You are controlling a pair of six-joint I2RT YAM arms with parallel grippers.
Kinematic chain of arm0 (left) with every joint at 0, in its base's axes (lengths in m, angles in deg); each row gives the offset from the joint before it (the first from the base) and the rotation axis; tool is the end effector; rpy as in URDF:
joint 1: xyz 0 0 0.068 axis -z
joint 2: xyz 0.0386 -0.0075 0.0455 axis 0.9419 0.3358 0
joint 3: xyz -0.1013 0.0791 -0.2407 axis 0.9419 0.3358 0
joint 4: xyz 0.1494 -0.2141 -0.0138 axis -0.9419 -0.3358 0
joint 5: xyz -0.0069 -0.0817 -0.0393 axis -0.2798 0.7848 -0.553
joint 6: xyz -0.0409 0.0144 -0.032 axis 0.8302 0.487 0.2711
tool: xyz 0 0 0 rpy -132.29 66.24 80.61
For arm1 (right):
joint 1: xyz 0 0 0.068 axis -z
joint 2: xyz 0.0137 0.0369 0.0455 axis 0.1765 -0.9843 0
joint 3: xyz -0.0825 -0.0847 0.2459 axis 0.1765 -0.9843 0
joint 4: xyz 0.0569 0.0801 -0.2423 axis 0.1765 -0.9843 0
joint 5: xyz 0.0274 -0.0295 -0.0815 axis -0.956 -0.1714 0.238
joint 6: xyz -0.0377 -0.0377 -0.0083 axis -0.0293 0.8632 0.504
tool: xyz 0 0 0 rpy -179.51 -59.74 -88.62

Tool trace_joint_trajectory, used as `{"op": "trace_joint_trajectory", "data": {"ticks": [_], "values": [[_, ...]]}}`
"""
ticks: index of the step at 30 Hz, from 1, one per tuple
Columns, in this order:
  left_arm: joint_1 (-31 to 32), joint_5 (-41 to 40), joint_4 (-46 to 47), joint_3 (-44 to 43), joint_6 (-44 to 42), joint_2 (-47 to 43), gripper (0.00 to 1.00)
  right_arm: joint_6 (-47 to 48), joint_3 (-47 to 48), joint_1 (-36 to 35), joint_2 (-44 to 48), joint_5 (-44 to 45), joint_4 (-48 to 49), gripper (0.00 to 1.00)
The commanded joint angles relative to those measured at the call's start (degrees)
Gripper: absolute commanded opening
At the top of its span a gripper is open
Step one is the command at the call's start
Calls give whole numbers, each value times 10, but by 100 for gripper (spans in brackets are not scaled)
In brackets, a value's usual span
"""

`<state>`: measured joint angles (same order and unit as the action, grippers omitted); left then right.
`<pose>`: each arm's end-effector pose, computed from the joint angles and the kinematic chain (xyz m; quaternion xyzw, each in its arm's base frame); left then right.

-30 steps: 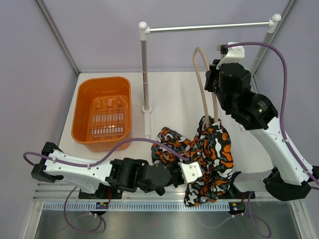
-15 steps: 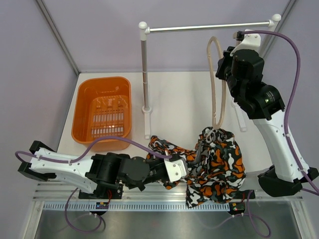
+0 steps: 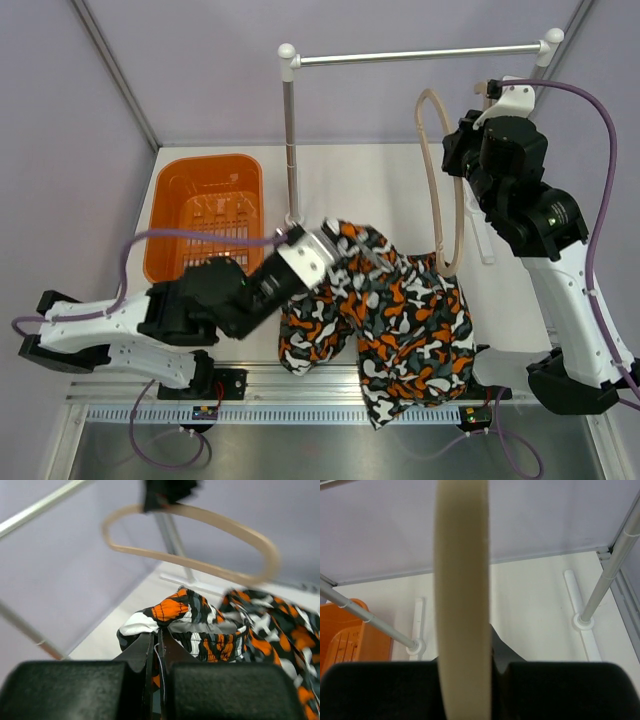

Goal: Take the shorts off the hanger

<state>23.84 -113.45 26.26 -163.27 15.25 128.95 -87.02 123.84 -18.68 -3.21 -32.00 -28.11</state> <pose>0.0079 -0.2181 0.4871 0.3973 0.5617 -0.2053 0.6961 0.1954 0.0894 0.5276 0.0437 0.7650 0.0551 0.6402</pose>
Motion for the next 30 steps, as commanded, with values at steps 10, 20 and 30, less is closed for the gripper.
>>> {"op": "trace_joint_trajectory", "data": {"ticks": [10,20,30], "values": [[-236,2,102,-380,-137,76,0,-21,-39,2,67,-49,-36,0],[-362,49,245,-428,-226,105,0,-10,-59,0,74,-71,-58,0],[-686,204,133,-201,165,84,0,-10,-125,2,91,-100,-39,0]]}}
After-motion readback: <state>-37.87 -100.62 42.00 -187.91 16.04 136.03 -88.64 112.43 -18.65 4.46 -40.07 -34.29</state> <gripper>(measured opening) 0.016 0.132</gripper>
